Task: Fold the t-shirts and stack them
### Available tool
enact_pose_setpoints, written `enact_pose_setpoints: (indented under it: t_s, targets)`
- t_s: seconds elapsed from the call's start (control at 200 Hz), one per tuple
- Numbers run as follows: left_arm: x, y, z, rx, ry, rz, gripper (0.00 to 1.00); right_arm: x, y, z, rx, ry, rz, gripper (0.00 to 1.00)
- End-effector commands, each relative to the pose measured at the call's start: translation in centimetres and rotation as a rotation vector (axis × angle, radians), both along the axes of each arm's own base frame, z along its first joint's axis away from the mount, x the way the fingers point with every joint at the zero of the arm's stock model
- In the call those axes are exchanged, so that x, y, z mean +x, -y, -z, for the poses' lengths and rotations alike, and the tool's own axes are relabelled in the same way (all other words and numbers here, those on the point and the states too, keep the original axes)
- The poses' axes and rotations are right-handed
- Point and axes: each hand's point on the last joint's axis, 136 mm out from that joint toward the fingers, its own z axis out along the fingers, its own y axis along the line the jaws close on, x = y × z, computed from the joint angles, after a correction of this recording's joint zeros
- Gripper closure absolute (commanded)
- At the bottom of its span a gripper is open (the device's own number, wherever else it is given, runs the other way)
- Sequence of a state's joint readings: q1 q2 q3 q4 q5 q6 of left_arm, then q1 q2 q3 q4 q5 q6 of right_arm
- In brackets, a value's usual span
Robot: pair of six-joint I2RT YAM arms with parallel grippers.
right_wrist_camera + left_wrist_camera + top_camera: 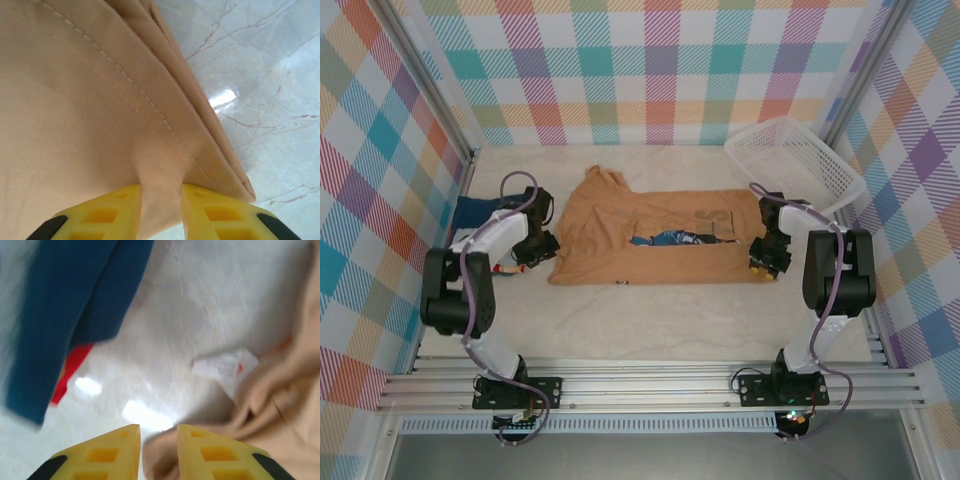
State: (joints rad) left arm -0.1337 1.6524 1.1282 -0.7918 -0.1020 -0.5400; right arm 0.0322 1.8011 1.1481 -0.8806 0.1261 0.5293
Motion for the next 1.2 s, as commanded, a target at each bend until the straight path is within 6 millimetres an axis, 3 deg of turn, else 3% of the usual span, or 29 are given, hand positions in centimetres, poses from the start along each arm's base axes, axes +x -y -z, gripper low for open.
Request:
enact_pose_setpoints:
  t_s: [0.0,0.125,0.315,0.415,0.515,0.685,0.82,1.01,1.11,1.195]
  targets:
    - [-4.2,2.4,-1.4,-0.094,-0.033,0.009,0.69,0.5,-0.3,-2.6,0.014,0.066,-0.029,0.70]
    - [-5.9,4.3,0.5,-0.193,-0.061,0.024,0.61,-0.2,-0.2,-2.8,0.011,0.073,-0.032,0.64]
    - [-5.7,3.6,3.9,-0.178,-0.125,-0.036,0.57,-1.1,0.1,-1.7,0.033,0.043,0.010,0.59]
    - [-4.6,2.0,3.9,-0.160,-0.069,-0.117,0.57,-1.6,0.9,-1.5,0.055,0.030,0.097,0.55]
    - [-3.6,1.7,4.0,-0.202,-0.015,-0.163,0.57,-2.1,1.9,-1.3,0.086,0.039,0.192,0.55]
    - [-4.0,2.1,5.2,-0.229,-0.041,-0.167,0.66,-1.5,1.9,-0.7,0.109,0.039,0.224,0.57]
    - [-4.3,2.0,5.7,-0.225,-0.054,-0.162,0.67,-1.4,2.0,0.5,0.113,0.021,0.247,0.62]
    - [-3.4,1.7,4.9,-0.210,0.004,-0.175,0.71,-1.3,1.7,1.3,0.131,0.008,0.266,0.63]
    - [-2.9,1.6,4.4,-0.209,0.037,-0.180,0.73,-1.0,1.7,1.6,0.131,0.013,0.264,0.71]
    - [-1.4,2.7,2.1,-0.286,0.133,-0.155,0.74,-0.9,1.7,1.8,0.131,0.005,0.263,0.73]
